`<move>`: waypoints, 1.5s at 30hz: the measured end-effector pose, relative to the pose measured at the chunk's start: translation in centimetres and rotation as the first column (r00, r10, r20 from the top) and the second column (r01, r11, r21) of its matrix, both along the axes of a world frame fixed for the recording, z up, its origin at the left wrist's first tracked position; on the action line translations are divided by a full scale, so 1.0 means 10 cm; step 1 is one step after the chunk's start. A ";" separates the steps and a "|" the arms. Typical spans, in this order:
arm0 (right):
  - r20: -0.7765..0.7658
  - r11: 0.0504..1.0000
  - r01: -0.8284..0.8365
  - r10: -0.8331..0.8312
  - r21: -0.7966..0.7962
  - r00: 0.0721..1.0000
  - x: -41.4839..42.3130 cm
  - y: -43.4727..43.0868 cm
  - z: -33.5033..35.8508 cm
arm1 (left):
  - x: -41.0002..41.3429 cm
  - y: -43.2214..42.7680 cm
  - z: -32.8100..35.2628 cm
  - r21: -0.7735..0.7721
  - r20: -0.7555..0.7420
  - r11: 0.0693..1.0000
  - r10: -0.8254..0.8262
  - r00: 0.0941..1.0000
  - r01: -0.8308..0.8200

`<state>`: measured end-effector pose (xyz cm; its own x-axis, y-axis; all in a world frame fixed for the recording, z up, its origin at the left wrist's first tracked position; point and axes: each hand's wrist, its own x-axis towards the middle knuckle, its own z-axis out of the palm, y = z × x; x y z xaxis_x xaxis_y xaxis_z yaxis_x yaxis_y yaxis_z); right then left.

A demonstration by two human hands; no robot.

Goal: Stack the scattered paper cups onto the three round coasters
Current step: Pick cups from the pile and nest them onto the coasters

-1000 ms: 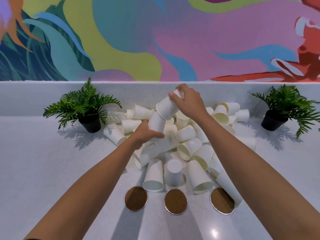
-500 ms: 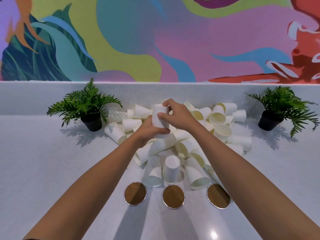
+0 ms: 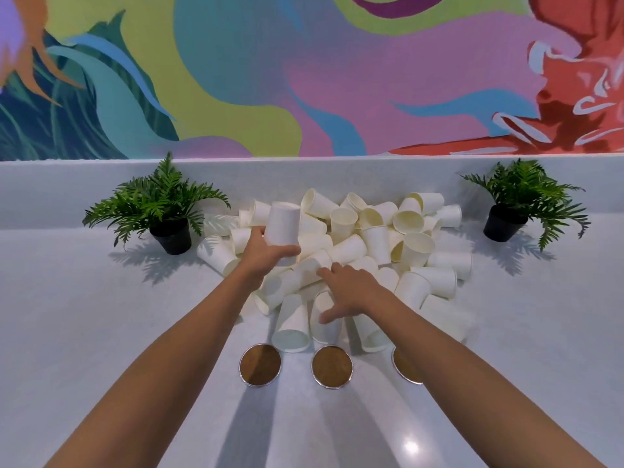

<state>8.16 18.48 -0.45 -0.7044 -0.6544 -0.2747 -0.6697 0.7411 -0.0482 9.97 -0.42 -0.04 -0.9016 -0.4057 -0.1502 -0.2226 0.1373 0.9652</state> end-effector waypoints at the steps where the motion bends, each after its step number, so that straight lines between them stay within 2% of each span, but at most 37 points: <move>1: -0.011 1.000 0.007 -0.007 -0.001 1.000 0.02 0.00 -0.04 | 0.01 0.01 -0.01 0.015 0.005 1.000 0.002 1.000 -0.002; 10: -0.011 0.977 0.115 -0.119 -0.178 0.993 0.01 0.03 -0.04 | 0.16 -0.03 -0.09 0.053 0.072 0.998 -0.027 0.997 0.023; 13: 0.001 0.929 0.184 -0.194 -0.320 0.981 -0.07 0.05 0.22 | 0.20 -0.06 -0.09 0.039 0.065 0.999 -0.022 0.998 0.019; 15: 0.009 0.838 0.246 -0.276 -0.487 0.961 -0.09 0.05 0.48 | 0.23 -0.09 -0.10 0.032 0.064 0.999 -0.022 0.998 0.020; 18: 0.130 0.526 0.345 -0.402 -0.777 0.906 -0.08 0.01 0.87 | 0.28 -0.10 -0.11 0.015 0.086 0.999 -0.032 0.996 0.031; 19: 0.162 0.443 0.355 -0.415 -0.823 0.895 -0.07 -0.02 0.96 | 0.30 -0.10 -0.10 0.009 0.084 0.999 -0.033 0.996 0.033; 20: 0.178 0.403 0.354 -0.412 -0.844 0.894 -0.04 -0.06 1.02 | 0.32 -0.10 -0.10 0.001 0.081 0.999 -0.039 0.996 0.039; 21: 0.184 0.393 0.348 -0.398 -0.851 0.899 -0.02 -0.10 1.06 | 0.33 -0.08 -0.08 -0.009 0.074 0.999 -0.053 0.996 0.054; 27: 0.173 0.493 0.303 -0.292 -0.815 0.940 0.21 -0.34 1.03 | 0.47 -0.04 0.00 -0.057 -0.002 0.986 -0.159 0.987 0.158; 31: 0.151 0.603 0.242 -0.198 -0.760 0.969 0.35 -0.44 0.89 | 0.64 -0.06 0.05 -0.042 -0.005 0.965 -0.259 0.966 0.259; 35: 0.236 0.616 0.248 -0.103 -0.747 0.966 0.50 -0.49 0.70 | 0.82 -0.10 0.03 0.005 -0.018 0.948 -0.319 0.948 0.319; 38: 0.370 0.606 0.332 -0.066 -0.723 0.927 0.63 -0.50 0.48 | 0.97 -0.18 -0.02 0.003 0.017 0.936 -0.351 0.936 0.351; 42: 0.555 0.541 0.498 -0.068 -0.678 0.829 0.86 -0.52 0.13 | 1.20 -0.26 -0.14 -0.033 0.155 0.909 -0.407 0.900 0.416; 45: 0.636 0.532 0.578 -0.092 -0.619 0.766 1.00 -0.53 -0.10 | 1.32 -0.31 -0.30 -0.068 0.260 0.880 -0.439 0.860 0.470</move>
